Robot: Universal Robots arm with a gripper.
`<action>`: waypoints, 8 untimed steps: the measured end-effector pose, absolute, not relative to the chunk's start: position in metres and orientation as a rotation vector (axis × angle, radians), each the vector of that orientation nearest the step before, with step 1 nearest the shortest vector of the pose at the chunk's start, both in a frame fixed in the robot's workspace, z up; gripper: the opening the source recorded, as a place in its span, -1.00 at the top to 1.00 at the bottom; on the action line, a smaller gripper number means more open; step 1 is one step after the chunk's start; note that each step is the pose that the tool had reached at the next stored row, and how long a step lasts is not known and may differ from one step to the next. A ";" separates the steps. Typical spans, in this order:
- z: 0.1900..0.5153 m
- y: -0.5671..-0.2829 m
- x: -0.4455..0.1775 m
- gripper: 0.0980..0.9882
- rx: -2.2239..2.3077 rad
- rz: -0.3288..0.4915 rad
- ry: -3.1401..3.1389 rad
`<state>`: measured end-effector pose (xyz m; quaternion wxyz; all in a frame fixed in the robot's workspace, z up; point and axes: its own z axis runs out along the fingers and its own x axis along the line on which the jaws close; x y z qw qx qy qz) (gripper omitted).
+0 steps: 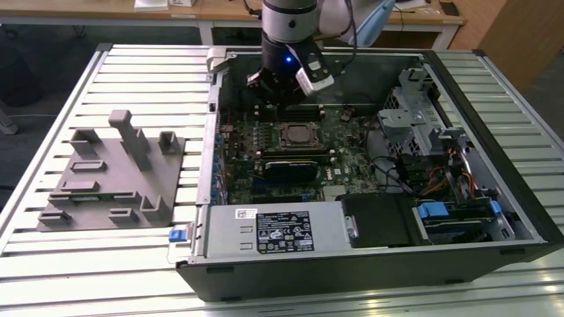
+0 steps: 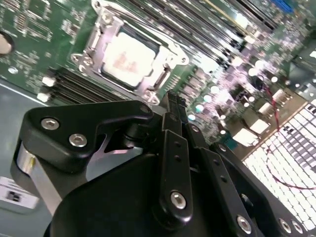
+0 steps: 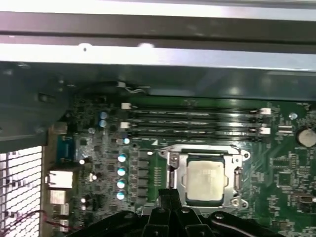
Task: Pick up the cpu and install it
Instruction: 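Install the first cpu locking lever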
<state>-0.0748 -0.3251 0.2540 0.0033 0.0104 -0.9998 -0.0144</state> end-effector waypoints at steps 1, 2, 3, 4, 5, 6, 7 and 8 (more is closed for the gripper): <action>0.254 -0.325 -0.078 0.98 0.033 -0.045 -3.136; 0.254 -0.325 -0.080 0.98 0.033 -0.045 -3.137; 0.254 -0.325 -0.083 0.98 0.033 -0.045 -3.139; 0.254 -0.325 -0.085 0.98 0.033 -0.045 -3.139; 0.254 -0.325 -0.088 0.98 0.033 -0.045 -3.140; 0.254 -0.325 -0.090 0.98 0.033 -0.045 -3.141; 0.254 -0.325 -0.092 0.98 0.033 -0.045 -3.141; 0.254 -0.325 -0.094 0.98 0.033 -0.045 -3.142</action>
